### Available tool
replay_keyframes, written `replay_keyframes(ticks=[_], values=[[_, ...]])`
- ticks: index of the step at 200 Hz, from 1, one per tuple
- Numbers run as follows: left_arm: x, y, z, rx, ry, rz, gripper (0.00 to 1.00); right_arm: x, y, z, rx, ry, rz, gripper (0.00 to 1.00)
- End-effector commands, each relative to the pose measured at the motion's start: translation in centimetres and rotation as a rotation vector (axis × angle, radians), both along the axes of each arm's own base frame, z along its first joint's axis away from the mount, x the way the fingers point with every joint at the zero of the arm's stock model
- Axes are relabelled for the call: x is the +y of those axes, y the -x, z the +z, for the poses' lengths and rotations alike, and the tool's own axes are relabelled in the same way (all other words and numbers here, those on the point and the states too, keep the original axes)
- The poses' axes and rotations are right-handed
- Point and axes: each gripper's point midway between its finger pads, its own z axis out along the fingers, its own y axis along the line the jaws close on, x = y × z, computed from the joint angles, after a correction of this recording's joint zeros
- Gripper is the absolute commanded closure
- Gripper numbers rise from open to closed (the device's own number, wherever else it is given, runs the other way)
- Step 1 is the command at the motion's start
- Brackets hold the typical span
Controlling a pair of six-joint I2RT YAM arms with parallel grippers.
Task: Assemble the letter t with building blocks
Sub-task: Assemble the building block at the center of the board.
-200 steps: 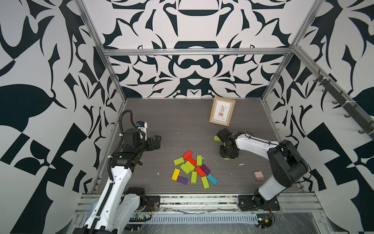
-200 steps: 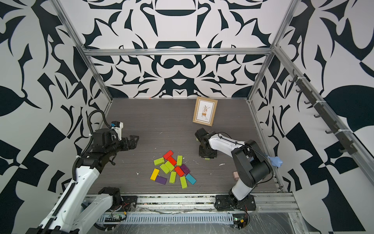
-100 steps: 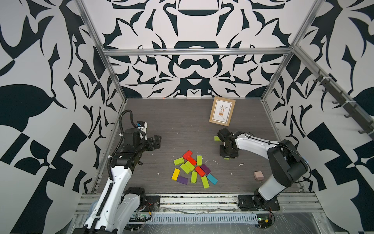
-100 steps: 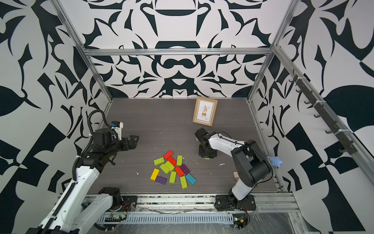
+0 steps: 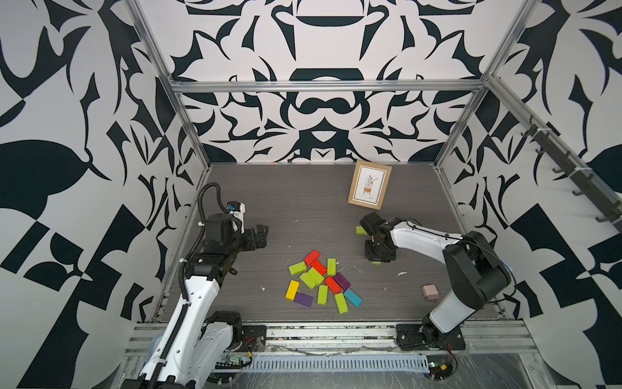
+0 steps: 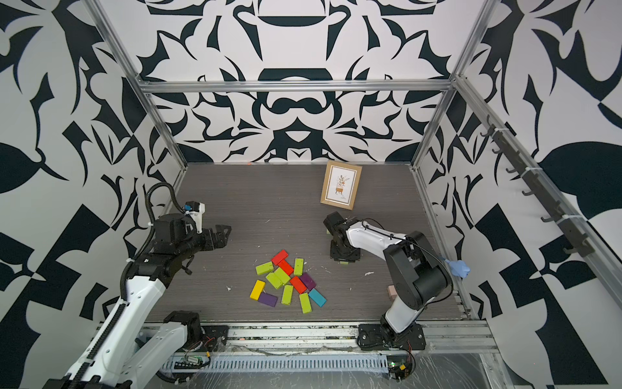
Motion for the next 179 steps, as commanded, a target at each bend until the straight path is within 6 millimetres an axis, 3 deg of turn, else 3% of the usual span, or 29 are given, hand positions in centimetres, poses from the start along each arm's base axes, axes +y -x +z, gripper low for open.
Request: replay_keyframes(ticks=[1,47,179], values=[[-0.14,-0.32,1.45,-0.029,-0.002,-0.009,0.0,-0.43,-1.24,-0.93,-0.036,0.031,-0.028,0.84],[-0.17,-0.33,1.44,-0.027,0.0,-0.01,0.0,-0.35,-1.24,-0.97,-0.029,0.03,-0.026,0.72],[-0.13,-0.24,1.36,-0.025,-0.002,-0.009,0.0,-0.69,-1.29,-0.8,-0.037,0.047,-0.033,0.62]])
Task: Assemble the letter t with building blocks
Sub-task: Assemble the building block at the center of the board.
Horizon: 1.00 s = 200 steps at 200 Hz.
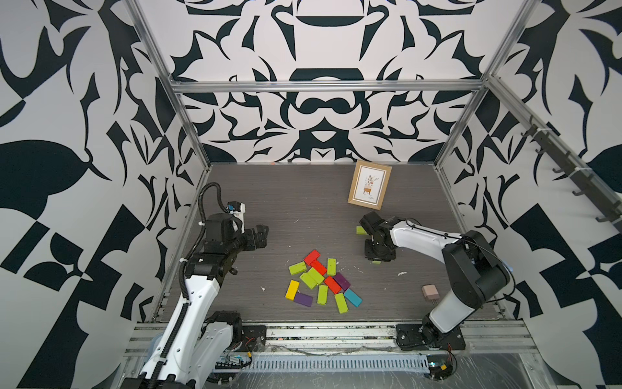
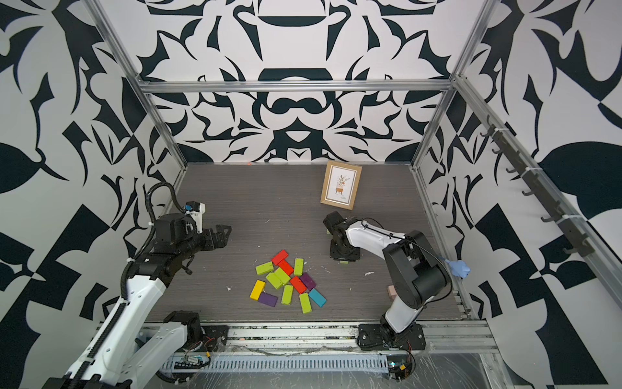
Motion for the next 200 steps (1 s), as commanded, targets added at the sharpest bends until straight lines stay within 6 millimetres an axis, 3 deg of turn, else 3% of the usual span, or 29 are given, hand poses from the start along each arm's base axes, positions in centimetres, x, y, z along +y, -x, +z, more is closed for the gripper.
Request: replay_keyframes(ticks=[1,126,200], values=[[-0.1,-0.2,1.5,-0.031,-0.001,-0.009,0.0,-0.6,-0.9,-0.8,-0.028,0.038,-0.029,0.62],[-0.1,-0.2,1.5,-0.03,-0.002,-0.008,0.0,-0.9,-0.8,-0.6,-0.03,0.052,-0.036,0.51],[-0.1,-0.1,1.5,-0.031,-0.003,-0.007,0.0,-1.8,-1.0,-0.4,-0.05,0.097,-0.041,0.52]])
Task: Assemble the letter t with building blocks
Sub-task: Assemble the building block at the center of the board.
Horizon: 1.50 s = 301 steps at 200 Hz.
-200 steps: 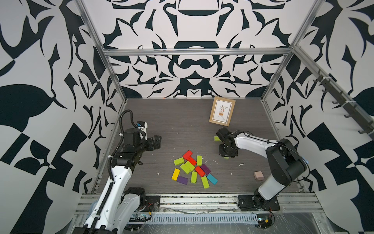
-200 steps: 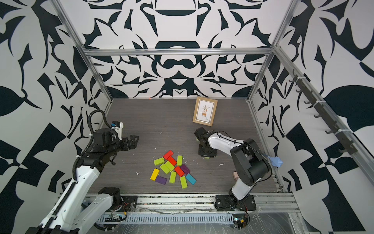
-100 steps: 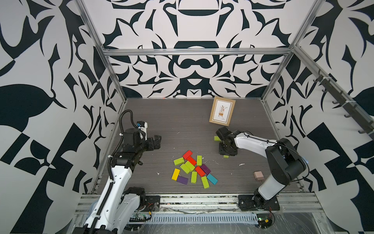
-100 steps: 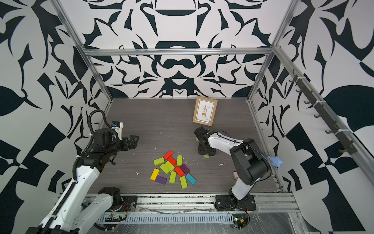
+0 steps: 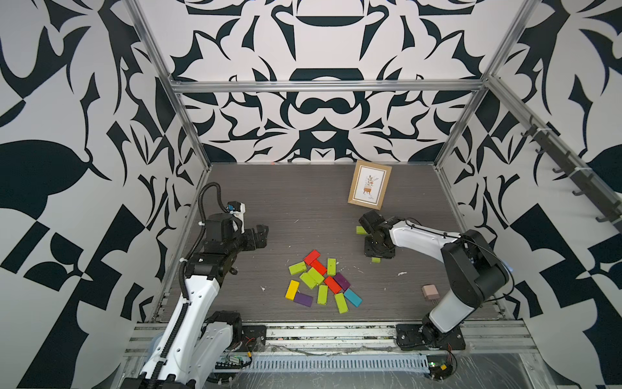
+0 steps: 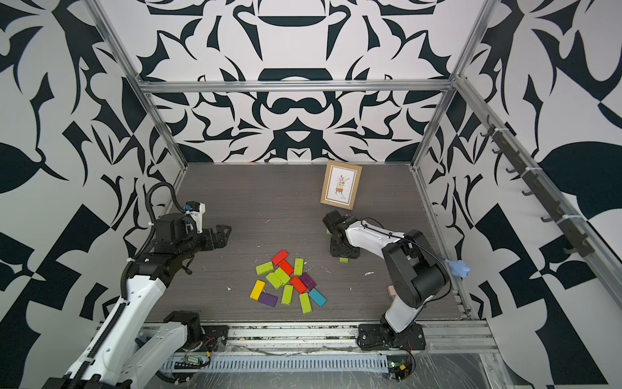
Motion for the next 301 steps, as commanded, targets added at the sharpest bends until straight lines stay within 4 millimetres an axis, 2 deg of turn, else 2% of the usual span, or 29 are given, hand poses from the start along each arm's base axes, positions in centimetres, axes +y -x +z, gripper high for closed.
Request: replay_keyframes(ticks=[1,101,218,261,301], values=[[-0.1,-0.1,1.5,-0.031,-0.003,-0.008,0.0,-1.3,0.5,-0.5,0.019,0.059,-0.023,0.52],[-0.1,-0.2,1.6,-0.032,-0.003,-0.008,0.0,-1.4,0.6,-0.4,0.023,0.066,-0.001,0.54],[-0.1,-0.2,1.6,-0.033,-0.003,-0.007,0.0,0.3,0.2,-0.2,0.027,-0.01,0.079,0.53],[-0.1,-0.2,1.5,-0.032,-0.002,-0.008,0.0,0.3,0.0,2.3,-0.013,-0.014,0.109,0.49],[-0.1,-0.2,1.6,-0.032,-0.003,-0.007,0.0,1.0,-0.2,6.3,-0.103,-0.073,0.191,0.37]])
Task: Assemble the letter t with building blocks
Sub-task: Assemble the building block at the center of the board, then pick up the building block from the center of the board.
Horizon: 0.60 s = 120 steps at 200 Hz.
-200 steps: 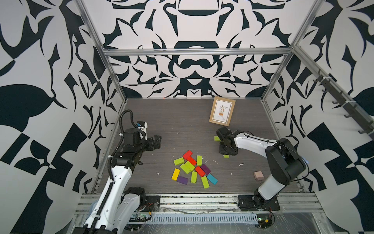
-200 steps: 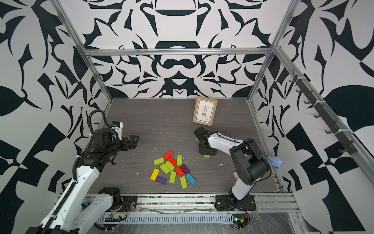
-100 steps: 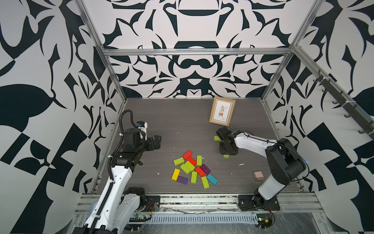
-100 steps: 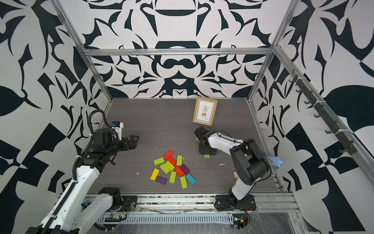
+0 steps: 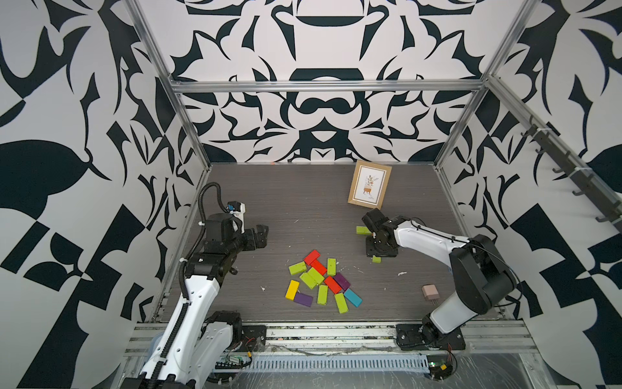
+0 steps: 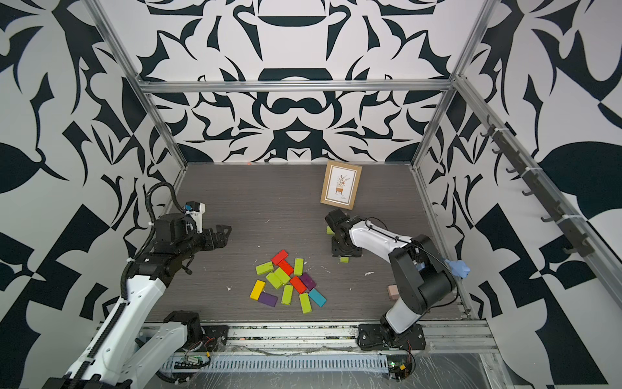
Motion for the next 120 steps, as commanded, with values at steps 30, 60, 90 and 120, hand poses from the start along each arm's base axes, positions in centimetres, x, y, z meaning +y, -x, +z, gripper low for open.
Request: replay_keyframes(ticks=[30,60,90,120], values=[[-0.1,-0.1,1.5,-0.028,-0.002,-0.008,0.0,1.5,-0.2,6.9,-0.139,-0.117,0.144,0.33],[-0.1,0.0,1.6,-0.035,-0.001,-0.005,0.0,2.7,1.4,8.4,-0.153,-0.193,0.239,0.34],[0.0,0.0,1.6,-0.035,0.001,-0.003,0.0,4.5,3.7,8.8,-0.149,-0.262,0.337,0.36],[-0.1,0.0,1.7,-0.037,0.002,-0.005,0.0,6.3,6.3,7.9,-0.12,-0.253,0.424,0.37]])
